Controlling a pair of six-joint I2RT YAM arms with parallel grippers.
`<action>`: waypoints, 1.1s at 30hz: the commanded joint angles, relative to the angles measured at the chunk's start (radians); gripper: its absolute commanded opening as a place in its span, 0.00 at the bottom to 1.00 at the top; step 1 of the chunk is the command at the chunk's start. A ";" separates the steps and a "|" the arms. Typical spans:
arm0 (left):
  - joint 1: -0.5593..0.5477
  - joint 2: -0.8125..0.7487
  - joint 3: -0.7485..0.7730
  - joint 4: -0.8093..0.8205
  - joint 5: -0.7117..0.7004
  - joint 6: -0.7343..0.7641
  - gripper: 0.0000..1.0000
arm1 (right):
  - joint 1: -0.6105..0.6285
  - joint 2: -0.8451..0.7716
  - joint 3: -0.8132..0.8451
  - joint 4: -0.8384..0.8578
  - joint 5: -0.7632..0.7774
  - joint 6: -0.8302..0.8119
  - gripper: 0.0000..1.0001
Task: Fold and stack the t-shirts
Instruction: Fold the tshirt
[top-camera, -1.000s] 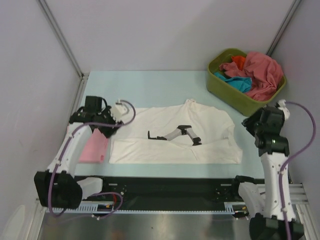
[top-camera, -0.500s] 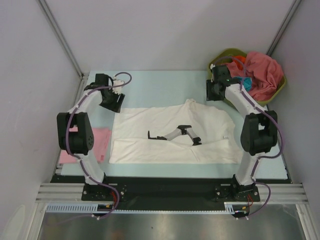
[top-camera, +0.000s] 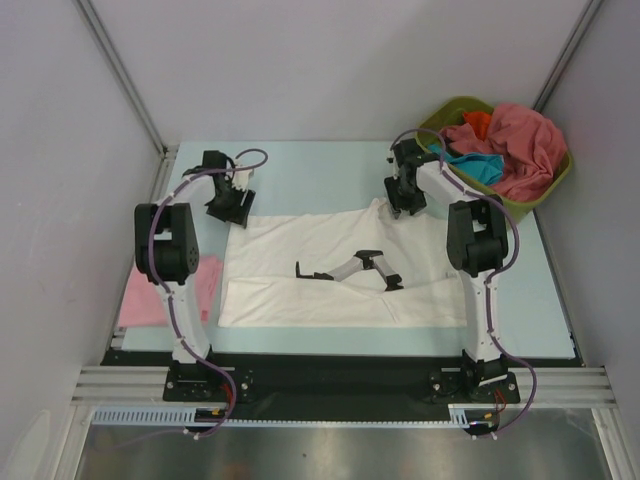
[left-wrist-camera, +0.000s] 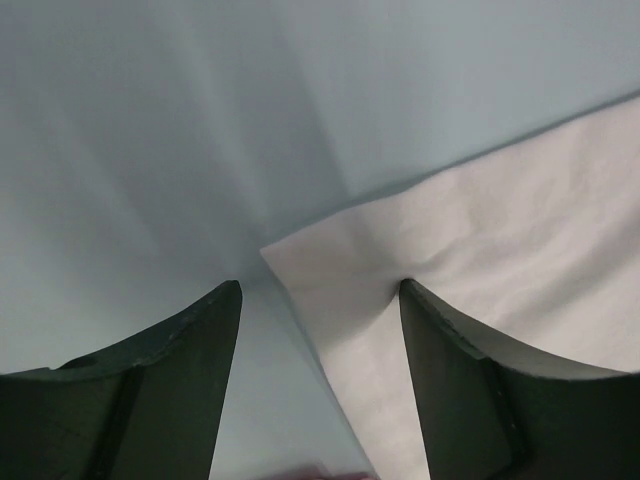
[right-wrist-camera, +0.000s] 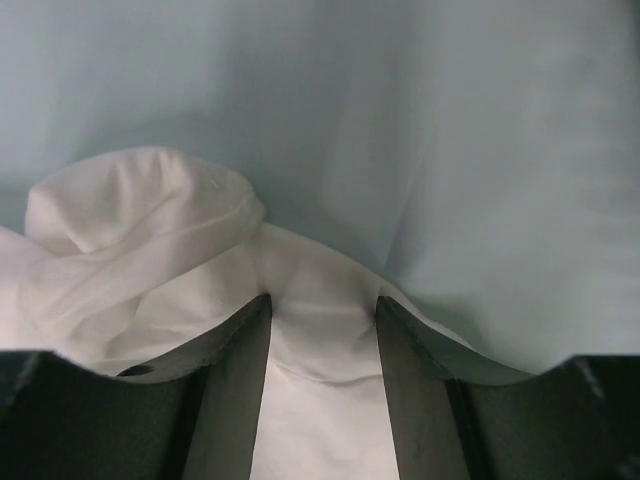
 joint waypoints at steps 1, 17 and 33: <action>0.004 0.035 0.045 0.027 0.012 -0.028 0.70 | -0.002 0.018 0.038 -0.016 -0.008 -0.028 0.51; 0.004 -0.084 0.003 0.036 0.231 0.024 0.00 | 0.004 -0.103 -0.049 0.042 0.008 -0.002 0.00; 0.004 -0.556 -0.459 0.038 0.150 0.305 0.00 | 0.188 -0.626 -0.695 0.145 0.115 0.235 0.02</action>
